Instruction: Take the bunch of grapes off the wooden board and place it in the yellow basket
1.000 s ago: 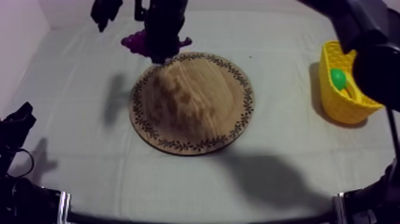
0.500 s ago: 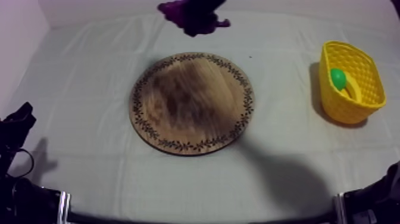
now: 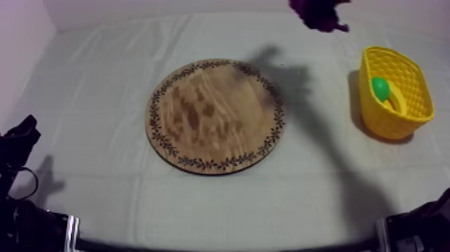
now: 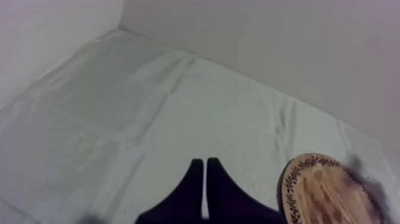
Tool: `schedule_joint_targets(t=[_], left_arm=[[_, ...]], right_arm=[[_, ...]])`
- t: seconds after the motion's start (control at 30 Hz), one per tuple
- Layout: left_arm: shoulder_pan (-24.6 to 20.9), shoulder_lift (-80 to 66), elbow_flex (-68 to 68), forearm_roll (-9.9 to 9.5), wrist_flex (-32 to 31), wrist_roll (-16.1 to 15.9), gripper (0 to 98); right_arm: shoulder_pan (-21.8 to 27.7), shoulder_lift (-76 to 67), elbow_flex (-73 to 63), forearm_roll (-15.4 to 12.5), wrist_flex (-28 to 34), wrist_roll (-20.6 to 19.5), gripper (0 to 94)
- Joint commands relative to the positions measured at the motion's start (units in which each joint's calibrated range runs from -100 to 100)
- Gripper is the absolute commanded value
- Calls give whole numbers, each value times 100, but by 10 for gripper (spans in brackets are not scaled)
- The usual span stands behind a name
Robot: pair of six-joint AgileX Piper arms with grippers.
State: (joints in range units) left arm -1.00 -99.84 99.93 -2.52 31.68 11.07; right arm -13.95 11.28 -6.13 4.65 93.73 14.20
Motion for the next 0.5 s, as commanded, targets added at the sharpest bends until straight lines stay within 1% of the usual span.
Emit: schedule_joint_targets(t=[0.0, 0.3, 0.47], left_arm=[[2, 2, -4, 1, 0, -1, 0], [2, 2, -4, 1, 0, -1, 0], [2, 2, -4, 1, 0, -1, 0]], right_arm=[[439, -153, 352, 20, -21, 15, 295], [1448, -647, 1325, 152, -142, 62, 297], [1897, -765, 1749, 227, -193, 123, 300]])
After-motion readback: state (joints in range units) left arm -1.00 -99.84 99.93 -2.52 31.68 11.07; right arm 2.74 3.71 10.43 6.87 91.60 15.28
